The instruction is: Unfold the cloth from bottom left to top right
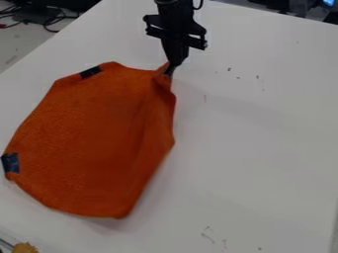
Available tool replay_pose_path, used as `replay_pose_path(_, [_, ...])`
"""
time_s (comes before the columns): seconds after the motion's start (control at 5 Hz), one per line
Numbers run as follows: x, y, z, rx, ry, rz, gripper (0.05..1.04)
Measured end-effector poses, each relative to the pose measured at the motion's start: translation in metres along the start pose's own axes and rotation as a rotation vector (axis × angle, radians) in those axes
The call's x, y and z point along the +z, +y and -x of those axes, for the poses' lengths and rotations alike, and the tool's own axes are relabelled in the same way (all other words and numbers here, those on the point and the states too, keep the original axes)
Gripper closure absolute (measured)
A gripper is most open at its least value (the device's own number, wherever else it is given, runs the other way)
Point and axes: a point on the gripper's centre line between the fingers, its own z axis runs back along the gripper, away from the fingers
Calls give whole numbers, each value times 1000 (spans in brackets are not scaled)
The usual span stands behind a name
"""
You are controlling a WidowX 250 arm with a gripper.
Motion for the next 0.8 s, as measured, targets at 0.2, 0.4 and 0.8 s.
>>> replay_pose_path(0.2, [-17,-1,2,73,43,22,1029])
replay_pose_path(0.4, [-35,0,4,139,102,30,1029])
replay_pose_path(0.8, [-50,3,5,222,136,13,1013])
